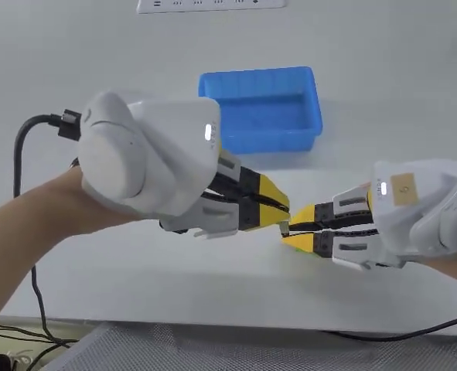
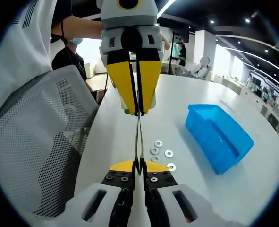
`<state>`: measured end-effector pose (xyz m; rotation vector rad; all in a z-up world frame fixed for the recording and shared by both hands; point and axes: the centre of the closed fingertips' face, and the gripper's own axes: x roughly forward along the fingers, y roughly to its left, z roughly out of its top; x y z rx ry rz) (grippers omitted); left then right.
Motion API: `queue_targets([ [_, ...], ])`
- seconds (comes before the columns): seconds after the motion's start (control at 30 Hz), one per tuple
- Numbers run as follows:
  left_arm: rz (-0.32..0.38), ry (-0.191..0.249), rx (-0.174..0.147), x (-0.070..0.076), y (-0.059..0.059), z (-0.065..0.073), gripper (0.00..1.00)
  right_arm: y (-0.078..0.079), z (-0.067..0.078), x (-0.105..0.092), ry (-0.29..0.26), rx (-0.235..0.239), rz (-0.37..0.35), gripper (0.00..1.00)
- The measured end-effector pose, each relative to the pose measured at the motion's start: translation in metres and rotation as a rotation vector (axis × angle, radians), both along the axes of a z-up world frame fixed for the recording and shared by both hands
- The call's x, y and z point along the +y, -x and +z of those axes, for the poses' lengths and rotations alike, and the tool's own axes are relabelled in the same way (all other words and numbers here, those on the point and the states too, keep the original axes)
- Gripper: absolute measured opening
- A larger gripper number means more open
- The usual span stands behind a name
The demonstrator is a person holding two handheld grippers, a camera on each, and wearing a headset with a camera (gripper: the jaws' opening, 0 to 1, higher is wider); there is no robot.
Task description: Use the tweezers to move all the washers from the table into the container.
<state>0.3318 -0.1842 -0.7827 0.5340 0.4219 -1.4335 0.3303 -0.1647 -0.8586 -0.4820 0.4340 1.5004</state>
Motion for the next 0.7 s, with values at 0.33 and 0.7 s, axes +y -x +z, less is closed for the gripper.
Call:
queue_targets([
  [0.33, 0.012, 0.118, 0.085, -0.014, 0.0, 0.002, 0.05, 0.001, 0.0, -0.005, -0.011, 0.018, -0.01, 0.07],
  [0.7, 0.068, 0.156, 0.129, -0.008, -0.003, 0.009, 0.05, -0.002, 0.004, -0.001, -0.017, 0.023, -0.037, 0.07],
])
